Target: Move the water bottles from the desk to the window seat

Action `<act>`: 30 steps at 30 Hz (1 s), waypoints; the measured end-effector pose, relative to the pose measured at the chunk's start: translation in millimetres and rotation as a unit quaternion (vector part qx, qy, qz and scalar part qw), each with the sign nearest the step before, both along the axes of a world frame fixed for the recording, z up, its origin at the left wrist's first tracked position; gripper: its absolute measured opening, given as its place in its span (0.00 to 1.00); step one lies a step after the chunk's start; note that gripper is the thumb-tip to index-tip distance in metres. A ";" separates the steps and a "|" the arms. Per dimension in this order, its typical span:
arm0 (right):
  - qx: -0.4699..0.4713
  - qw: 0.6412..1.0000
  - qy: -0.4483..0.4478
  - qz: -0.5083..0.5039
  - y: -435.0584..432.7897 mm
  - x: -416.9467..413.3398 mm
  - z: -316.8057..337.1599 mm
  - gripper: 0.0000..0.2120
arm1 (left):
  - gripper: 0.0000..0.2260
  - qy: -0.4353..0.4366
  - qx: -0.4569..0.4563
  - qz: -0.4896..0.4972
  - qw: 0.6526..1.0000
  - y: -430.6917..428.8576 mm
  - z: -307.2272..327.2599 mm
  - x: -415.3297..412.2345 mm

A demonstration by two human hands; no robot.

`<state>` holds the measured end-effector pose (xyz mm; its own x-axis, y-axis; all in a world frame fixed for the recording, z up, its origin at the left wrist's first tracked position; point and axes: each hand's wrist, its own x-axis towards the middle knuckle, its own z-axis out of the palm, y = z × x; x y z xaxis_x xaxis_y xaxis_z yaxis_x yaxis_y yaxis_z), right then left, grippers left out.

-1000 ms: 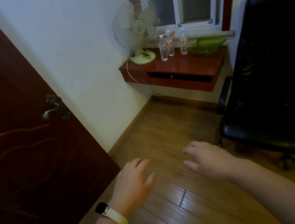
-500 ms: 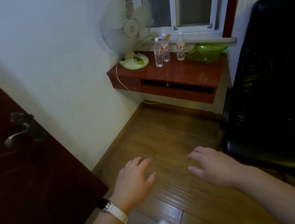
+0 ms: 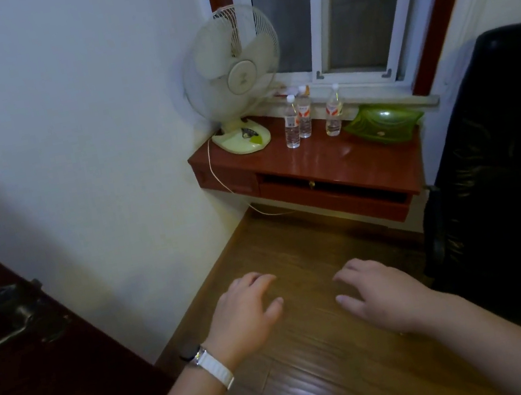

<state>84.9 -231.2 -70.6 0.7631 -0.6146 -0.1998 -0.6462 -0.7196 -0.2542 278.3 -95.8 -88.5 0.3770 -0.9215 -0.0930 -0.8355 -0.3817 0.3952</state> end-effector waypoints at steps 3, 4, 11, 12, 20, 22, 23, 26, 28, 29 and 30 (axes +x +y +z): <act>0.003 1.000 0.006 -0.005 -15.9 23.0 0.0 0.23 | 0.22 0.012 -0.006 -0.001 1.000 -14.8 -0.9 23.1; 0.003 1.000 0.005 -0.005 -23.2 30.2 0.0 0.23 | 0.22 0.011 -0.009 0.000 1.000 -21.5 -1.9 31.4; 0.013 1.000 0.009 -0.014 -90.0 71.8 -4.0 0.23 | 0.22 0.015 -0.008 -0.006 1.000 -85.4 -8.3 82.2; 0.015 1.000 0.010 -0.018 -103.3 79.6 -6.3 0.23 | 0.22 0.015 -0.008 -0.006 1.000 -97.1 -9.1 89.4; 0.042 0.999 -0.002 0.004 -219.7 143.3 -21.5 0.24 | 0.22 0.004 0.000 -0.004 1.000 -201.8 -10.1 148.6; 0.049 0.999 -0.009 0.005 -248.8 154.8 -17.4 0.25 | 0.22 -0.005 0.004 -0.007 1.000 -233.2 -6.1 164.1; 0.053 0.998 -0.013 0.006 -261.8 159.4 -15.4 0.25 | 0.22 -0.010 0.004 -0.011 1.000 -249.4 -4.1 171.0; 0.055 0.998 -0.025 0.007 -301.2 171.4 -9.6 0.24 | 0.22 -0.019 -0.005 -0.019 1.000 -297.3 3.5 185.5; 0.047 0.998 -0.030 0.003 -326.7 178.8 -8.3 0.23 | 0.22 -0.019 -0.015 -0.025 0.999 -324.9 6.3 191.4; 0.043 0.999 -0.032 0.000 -337.6 181.8 -8.2 0.23 | 0.22 -0.018 -0.019 -0.030 0.999 -336.4 7.3 193.4; 0.042 0.999 -0.034 -0.002 -346.9 184.7 -8.2 0.23 | 0.22 -0.015 -0.019 -0.035 0.999 -346.5 8.0 195.2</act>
